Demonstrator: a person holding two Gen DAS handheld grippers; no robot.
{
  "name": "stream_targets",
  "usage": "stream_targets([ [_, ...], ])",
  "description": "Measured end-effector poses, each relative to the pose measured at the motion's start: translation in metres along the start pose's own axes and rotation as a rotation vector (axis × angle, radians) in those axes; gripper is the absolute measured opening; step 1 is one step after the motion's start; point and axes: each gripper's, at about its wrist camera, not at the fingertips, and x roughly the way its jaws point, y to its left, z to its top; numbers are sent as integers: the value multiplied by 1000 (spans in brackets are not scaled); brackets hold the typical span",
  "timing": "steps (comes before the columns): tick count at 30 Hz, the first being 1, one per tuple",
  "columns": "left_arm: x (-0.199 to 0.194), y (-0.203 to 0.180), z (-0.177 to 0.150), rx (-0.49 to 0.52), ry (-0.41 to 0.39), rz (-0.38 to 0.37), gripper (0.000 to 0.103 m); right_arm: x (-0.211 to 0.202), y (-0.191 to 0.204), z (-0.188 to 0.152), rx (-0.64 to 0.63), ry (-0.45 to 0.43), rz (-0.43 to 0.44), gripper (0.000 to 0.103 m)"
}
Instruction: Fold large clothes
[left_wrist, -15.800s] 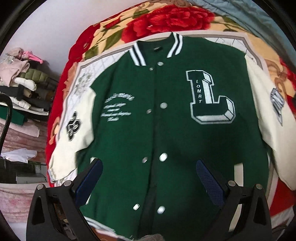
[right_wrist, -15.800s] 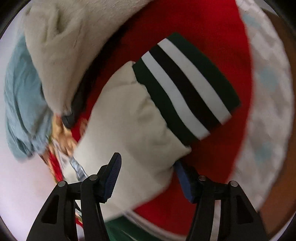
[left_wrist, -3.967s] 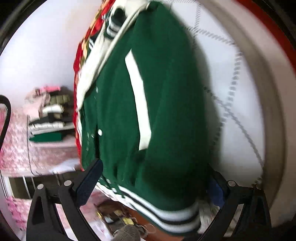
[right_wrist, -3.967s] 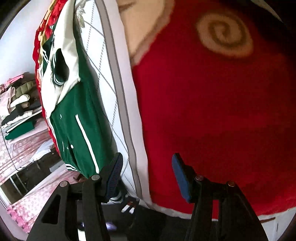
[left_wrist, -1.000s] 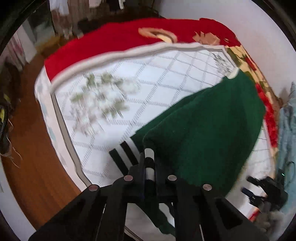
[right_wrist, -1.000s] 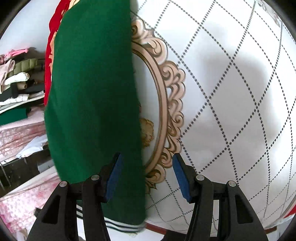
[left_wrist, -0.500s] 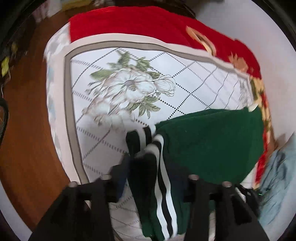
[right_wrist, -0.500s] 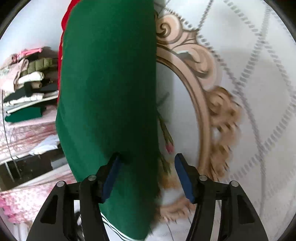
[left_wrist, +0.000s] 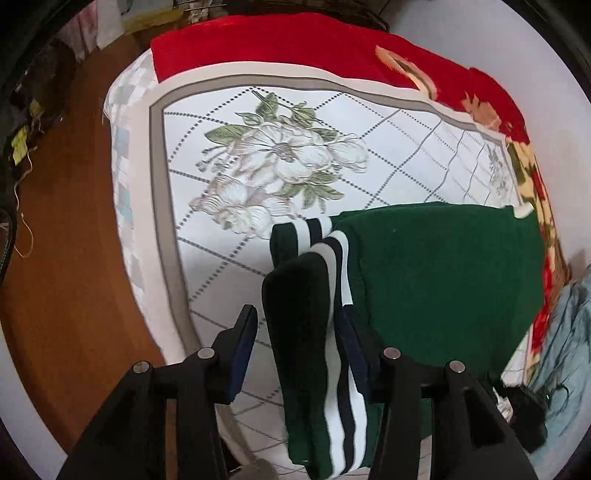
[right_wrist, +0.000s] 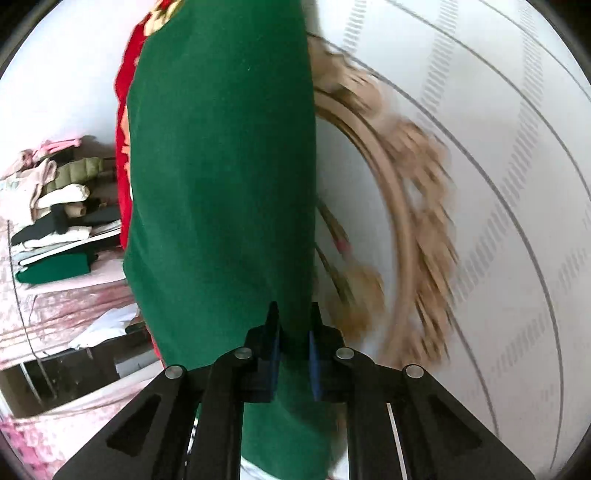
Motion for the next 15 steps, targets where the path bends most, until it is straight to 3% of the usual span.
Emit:
stream_targets([
  [2,0,5,3,19,8,21,43,-4,-7,-25,12,53,-21,8],
  [4,-3,12,6,23,4,31,43,4,-15,-56,-13,162,-43,4],
  [5,-3,14,8,15,2,27,43,10,-18,-72,-34,232,-57,4],
  [7,0,18,12,-14,11,1,43,15,-23,-84,-60,291,-66,4],
  [12,26,2,29,-28,31,-65,43,-9,-34,-59,-92,217,-118,10],
  [13,29,-5,33,-5,-2,-46,32,-16,-34,-49,-94,184,-126,14],
  [14,26,-12,35,19,-54,-31,1,-23,-36,-40,-99,154,-131,26],
  [15,21,-21,38,48,-101,-21,1,-32,-44,-34,-109,132,-134,41],
])
